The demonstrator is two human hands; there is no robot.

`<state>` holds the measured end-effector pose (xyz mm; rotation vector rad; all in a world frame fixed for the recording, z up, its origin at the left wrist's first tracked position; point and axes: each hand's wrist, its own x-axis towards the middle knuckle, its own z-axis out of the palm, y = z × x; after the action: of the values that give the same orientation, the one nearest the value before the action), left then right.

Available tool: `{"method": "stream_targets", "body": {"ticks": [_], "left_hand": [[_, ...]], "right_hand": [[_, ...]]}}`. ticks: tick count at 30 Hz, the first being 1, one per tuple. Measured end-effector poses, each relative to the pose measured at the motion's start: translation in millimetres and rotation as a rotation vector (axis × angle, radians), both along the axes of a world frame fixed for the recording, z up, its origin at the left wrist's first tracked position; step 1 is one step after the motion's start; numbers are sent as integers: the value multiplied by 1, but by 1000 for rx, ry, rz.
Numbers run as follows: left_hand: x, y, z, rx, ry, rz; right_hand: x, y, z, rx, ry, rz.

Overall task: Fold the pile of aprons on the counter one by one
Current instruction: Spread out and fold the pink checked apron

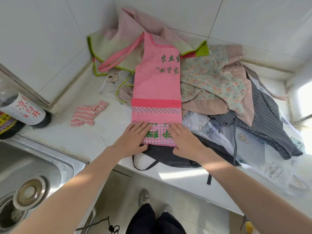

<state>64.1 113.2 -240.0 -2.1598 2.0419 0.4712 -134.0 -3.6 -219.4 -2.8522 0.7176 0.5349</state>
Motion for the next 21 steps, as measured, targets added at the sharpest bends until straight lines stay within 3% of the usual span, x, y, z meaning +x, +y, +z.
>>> {"method": "stream_targets", "body": {"ticks": [2, 4, 8, 10, 15, 21], "left_hand": [[9, 0, 7, 69, 32, 43], [20, 2, 13, 59, 163, 118], [35, -2, 20, -196, 562, 498], [35, -8, 22, -229, 625, 626], [27, -15, 18, -235, 457, 656], [18, -9, 11, -288, 405, 707]], "right_hand": [[4, -9, 1, 34, 8, 0], [2, -18, 7, 199, -121, -92], [-2, -38, 12, 566, -469, -554], [1, -41, 13, 729, -534, -738], [14, -30, 7, 529, -429, -860], [17, -23, -6, 416, -311, -855]]}}
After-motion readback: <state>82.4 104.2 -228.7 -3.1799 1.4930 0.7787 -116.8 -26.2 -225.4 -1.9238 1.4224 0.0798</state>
